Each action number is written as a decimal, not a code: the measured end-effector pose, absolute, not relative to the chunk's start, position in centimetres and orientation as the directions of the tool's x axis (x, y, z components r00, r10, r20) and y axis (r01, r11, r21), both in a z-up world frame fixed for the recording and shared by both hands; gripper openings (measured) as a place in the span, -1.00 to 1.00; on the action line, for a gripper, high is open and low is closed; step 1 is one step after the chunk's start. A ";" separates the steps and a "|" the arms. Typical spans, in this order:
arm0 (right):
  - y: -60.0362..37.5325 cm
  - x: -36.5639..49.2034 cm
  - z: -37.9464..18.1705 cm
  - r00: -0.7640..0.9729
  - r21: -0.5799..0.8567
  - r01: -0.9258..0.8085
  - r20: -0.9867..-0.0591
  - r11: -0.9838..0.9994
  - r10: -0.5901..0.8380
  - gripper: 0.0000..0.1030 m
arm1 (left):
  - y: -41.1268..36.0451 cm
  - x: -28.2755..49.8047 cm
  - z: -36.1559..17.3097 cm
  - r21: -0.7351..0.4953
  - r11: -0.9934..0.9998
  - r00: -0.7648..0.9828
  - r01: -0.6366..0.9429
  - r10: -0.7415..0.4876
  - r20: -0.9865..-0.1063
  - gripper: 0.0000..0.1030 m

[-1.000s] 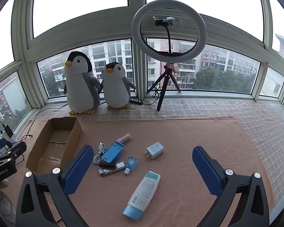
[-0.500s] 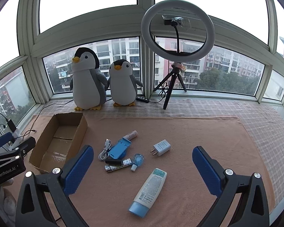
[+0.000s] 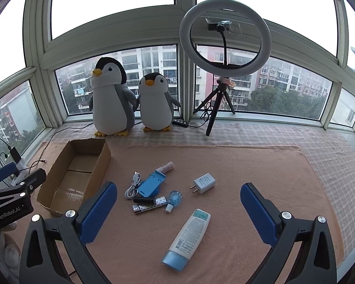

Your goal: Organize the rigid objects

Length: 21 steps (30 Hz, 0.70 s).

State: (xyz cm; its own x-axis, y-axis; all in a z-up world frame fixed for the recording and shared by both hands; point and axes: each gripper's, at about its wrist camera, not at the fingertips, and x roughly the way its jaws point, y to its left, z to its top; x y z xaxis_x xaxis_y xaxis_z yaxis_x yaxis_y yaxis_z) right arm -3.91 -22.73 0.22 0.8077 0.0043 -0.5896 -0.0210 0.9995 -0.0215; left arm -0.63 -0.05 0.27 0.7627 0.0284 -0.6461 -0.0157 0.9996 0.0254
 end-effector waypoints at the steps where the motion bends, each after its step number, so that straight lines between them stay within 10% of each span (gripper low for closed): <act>1: -22.7 -3.9 0.2 0.807 -0.020 -0.021 -0.590 1.000 0.005 1.00 | -0.1 -0.6 0.3 0.025 1.000 0.763 -0.016 0.028 -0.646 0.89; 21: -22.8 -3.9 0.1 0.806 -0.018 -0.021 -0.593 1.000 0.006 1.00 | -0.3 -0.5 0.1 0.029 1.000 0.758 -0.010 0.026 -0.651 0.89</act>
State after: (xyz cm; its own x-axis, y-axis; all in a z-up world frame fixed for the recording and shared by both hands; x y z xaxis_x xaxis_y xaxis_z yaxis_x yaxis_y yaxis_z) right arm -3.91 -22.76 0.11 0.8055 0.0062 -0.5925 -0.0210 0.9996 -0.0180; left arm -0.49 -0.27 0.14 0.7585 0.0260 -0.6512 -0.0096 0.9995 0.0287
